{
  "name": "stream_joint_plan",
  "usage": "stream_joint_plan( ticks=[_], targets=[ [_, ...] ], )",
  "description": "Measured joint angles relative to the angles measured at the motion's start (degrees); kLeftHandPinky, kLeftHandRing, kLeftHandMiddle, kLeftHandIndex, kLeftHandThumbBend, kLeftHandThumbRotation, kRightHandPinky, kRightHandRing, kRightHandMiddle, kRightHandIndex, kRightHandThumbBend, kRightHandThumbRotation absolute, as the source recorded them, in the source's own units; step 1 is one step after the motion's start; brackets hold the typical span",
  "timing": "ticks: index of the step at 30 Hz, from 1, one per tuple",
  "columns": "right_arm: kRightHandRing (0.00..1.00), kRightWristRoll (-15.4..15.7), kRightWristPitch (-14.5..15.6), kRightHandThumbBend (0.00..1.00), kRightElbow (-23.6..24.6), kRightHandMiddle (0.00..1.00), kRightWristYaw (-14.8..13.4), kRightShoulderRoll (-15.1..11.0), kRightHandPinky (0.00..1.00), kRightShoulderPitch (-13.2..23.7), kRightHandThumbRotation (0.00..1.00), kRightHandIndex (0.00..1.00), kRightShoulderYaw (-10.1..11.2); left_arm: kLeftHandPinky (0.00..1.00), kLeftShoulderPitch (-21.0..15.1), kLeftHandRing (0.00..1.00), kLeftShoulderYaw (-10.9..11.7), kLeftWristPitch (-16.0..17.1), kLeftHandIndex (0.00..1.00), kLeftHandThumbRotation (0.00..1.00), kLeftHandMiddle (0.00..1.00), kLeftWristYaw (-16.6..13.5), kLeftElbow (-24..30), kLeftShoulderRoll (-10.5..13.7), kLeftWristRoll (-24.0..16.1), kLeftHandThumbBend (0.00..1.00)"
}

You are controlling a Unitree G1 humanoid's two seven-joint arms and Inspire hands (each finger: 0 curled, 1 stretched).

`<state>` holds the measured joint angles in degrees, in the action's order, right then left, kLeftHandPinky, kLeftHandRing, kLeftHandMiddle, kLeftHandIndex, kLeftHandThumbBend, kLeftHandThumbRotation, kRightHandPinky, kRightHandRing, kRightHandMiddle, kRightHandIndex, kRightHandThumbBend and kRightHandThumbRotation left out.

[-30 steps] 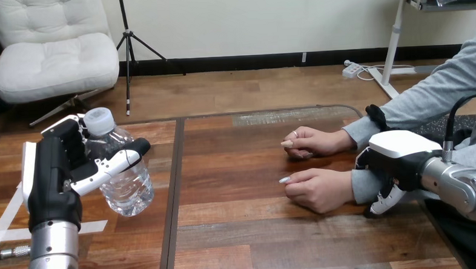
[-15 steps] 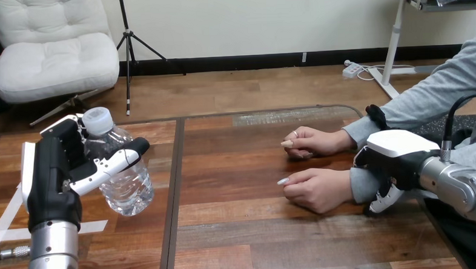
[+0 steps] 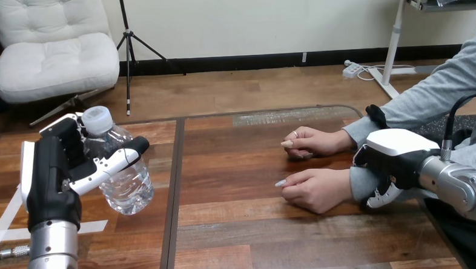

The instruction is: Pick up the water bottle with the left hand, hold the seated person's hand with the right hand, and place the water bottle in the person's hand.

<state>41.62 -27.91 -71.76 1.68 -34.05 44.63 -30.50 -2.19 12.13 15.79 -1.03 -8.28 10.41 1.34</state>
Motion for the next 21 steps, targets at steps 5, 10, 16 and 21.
stream_joint_plan(
  ticks=[5, 10, 16, 21],
  targets=[
    [0.44, -0.2, 0.0, 0.48, 0.0, 0.49, 0.0, 0.0, 0.39, 0.0, 0.09, 0.51, 0.0, 0.27, 0.0, 0.33, 0.0, 0.0, 0.39, 0.0, 0.39, 0.0, 0.0, 0.0, 0.1, 0.69],
    [0.42, -0.2, 0.1, 0.49, 0.0, 0.48, 0.0, 0.0, 0.37, 0.0, 0.12, 0.5, 0.0, 0.27, 0.0, 0.34, 0.0, 0.0, 0.39, 0.0, 0.39, 0.0, 0.0, 0.0, 0.1, 0.69],
    [0.39, -0.2, 0.3, 0.52, 0.0, 0.46, 0.0, 0.0, 0.34, 0.0, 0.13, 0.48, 0.0, 0.27, 0.0, 0.34, 0.0, 0.2, 0.39, 0.0, 0.39, 0.0, 0.0, 0.0, 0.1, 0.69],
    [0.34, -0.2, 0.3, 0.56, 0.0, 0.42, -0.5, 0.1, 0.29, 0.0, 0.1, 0.44, 0.0, 0.27, 0.0, 0.34, 0.0, 0.2, 0.39, 0.0, 0.39, 0.0, 0.0, 0.0, 0.1, 0.69]
  ],
)
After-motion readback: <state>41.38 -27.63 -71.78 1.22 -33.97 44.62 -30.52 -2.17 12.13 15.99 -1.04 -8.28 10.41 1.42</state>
